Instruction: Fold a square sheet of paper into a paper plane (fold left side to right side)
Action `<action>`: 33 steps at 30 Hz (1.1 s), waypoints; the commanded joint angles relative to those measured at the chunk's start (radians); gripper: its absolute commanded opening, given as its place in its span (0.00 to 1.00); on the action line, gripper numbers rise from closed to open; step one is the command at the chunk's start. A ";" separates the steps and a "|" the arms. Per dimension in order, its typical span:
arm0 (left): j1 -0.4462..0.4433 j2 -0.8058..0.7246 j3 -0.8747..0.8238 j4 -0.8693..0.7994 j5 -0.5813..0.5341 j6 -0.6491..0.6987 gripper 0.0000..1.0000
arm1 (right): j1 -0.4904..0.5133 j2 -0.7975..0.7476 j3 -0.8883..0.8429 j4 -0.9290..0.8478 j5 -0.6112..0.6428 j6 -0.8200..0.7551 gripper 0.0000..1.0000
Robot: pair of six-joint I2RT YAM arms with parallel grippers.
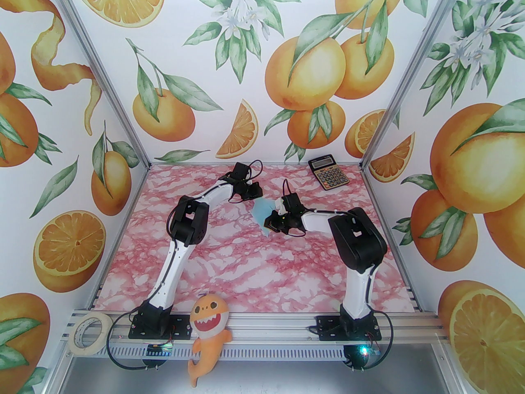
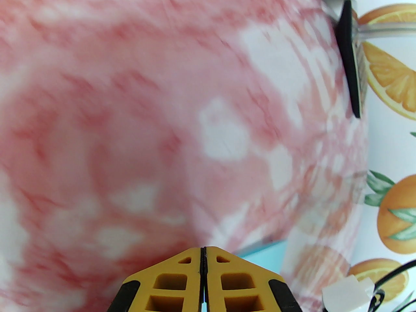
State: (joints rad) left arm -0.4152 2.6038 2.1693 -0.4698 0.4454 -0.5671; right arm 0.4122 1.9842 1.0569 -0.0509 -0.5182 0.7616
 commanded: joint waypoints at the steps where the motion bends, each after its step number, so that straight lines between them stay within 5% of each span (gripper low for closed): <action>1: 0.067 -0.006 0.043 -0.026 -0.113 0.030 0.10 | 0.022 0.056 -0.054 -0.250 0.084 -0.010 0.00; 15: 0.049 -0.443 -0.507 0.156 -0.023 -0.044 0.19 | 0.005 0.033 0.349 -0.469 0.141 -0.148 0.13; 33: -0.048 -0.545 -0.806 0.254 0.009 -0.175 0.44 | -0.004 0.149 0.381 -0.520 0.231 -0.223 0.12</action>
State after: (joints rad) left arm -0.4515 2.1139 1.3796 -0.2516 0.4423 -0.7166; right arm 0.4091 2.1021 1.4319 -0.5354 -0.3359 0.5568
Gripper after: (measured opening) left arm 0.433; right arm 0.121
